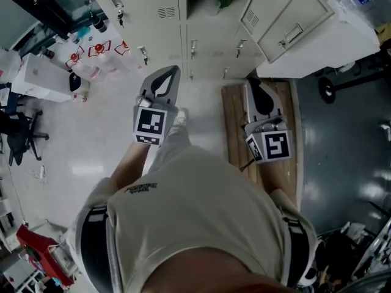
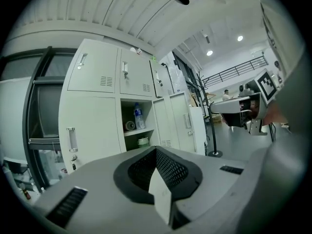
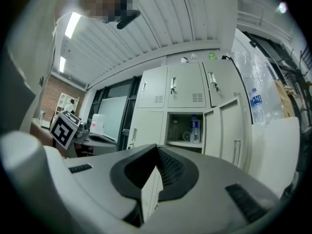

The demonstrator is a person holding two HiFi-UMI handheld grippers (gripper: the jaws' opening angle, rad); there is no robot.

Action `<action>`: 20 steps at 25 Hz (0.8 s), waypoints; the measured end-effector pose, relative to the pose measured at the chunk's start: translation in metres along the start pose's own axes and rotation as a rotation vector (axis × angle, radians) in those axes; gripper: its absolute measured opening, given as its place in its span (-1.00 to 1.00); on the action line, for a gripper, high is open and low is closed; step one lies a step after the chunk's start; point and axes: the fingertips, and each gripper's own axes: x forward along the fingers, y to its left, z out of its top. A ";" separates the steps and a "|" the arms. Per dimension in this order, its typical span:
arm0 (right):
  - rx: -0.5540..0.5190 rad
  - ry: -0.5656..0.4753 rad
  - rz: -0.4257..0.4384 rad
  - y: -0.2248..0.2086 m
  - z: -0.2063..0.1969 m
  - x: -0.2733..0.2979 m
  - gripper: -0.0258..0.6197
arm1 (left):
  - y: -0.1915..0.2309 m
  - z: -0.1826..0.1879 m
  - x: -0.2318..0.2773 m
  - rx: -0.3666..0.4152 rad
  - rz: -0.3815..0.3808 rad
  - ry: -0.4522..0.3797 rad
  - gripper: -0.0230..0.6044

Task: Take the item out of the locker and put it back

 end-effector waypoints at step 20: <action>0.005 0.027 -0.094 -0.038 0.002 0.144 -0.91 | 0.083 0.005 0.125 -0.005 -0.166 -0.025 -0.88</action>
